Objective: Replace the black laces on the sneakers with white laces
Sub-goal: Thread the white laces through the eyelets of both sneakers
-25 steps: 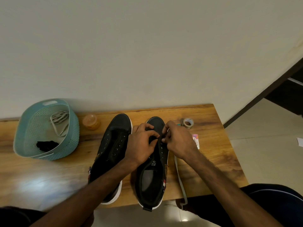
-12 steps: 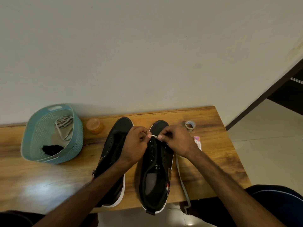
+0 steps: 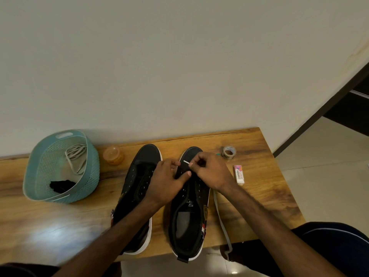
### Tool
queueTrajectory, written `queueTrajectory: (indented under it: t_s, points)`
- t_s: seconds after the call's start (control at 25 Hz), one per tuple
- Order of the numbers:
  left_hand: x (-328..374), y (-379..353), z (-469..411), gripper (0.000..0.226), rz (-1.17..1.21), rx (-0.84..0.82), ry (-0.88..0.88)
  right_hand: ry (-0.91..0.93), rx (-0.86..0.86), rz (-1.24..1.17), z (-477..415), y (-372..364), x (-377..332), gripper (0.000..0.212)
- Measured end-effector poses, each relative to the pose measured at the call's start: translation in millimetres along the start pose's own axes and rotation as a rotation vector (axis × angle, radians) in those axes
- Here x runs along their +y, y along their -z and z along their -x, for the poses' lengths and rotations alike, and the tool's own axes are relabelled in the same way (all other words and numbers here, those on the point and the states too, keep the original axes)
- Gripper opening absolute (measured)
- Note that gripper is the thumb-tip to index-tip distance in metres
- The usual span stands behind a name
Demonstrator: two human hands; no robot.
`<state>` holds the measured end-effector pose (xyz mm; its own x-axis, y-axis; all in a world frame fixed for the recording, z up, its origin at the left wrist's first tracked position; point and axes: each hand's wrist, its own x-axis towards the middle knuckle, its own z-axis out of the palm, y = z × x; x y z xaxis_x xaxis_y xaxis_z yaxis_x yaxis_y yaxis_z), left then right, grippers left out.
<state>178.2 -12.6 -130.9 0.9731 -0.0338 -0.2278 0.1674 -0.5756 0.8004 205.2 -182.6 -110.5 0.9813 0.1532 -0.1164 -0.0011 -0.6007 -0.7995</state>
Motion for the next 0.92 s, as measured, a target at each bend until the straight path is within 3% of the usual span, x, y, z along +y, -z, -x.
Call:
queueTrajectory:
  t_s: [0.08,0.28,0.72,0.92]
  points:
    - [-4.0,-5.3,-0.1,0.067,-0.047,-0.005,0.009,0.023,0.005,0.077,-1.2,0.5,0.8,0.006]
    - [4.4,2.2,4.6,0.035,0.009,0.121,0.018,0.029,-0.103,0.194,-1.5,0.6,3.5,0.009]
    - [6.6,5.5,12.0,0.040,0.052,0.130,-0.014,-0.054,-0.125,0.102,-2.1,-7.8,3.1,0.006]
    - [2.6,0.7,12.2,0.016,0.151,0.114,-0.037,-0.102,-0.037,0.187,3.8,-10.9,-1.3,0.009]
